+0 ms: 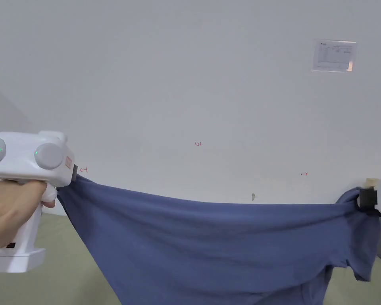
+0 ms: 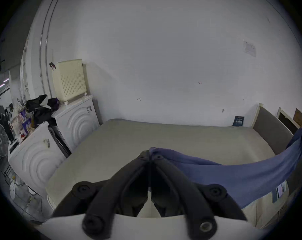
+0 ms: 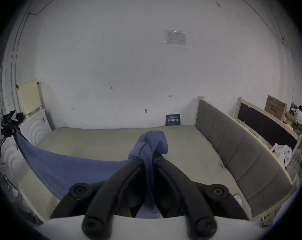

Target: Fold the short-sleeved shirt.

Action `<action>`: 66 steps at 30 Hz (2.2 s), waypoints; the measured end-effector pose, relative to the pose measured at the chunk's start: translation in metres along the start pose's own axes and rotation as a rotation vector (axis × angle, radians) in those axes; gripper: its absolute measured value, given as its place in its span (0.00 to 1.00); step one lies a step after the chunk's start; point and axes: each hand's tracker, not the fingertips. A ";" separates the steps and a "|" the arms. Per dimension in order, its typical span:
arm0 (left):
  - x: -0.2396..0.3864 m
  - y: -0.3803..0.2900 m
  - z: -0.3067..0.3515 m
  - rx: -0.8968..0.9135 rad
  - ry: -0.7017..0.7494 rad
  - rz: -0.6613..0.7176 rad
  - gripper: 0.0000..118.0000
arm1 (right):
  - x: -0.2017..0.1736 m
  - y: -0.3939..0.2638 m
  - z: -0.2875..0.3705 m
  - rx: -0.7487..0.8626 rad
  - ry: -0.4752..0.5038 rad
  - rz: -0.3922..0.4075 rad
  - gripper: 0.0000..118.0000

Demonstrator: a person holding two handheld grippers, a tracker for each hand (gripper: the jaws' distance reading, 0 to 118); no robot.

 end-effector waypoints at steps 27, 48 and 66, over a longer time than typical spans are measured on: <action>0.030 -0.141 -0.170 -0.207 0.001 -0.023 0.00 | 0.001 -0.147 -0.160 -0.210 -0.056 0.004 0.07; -0.052 -0.378 -0.017 -0.426 -0.081 0.022 0.00 | 0.037 -0.381 0.073 -0.418 -0.006 -0.148 0.07; -0.050 -0.394 0.023 -0.328 -0.118 0.109 0.98 | 0.017 -0.380 0.073 -0.331 -0.068 -0.038 0.60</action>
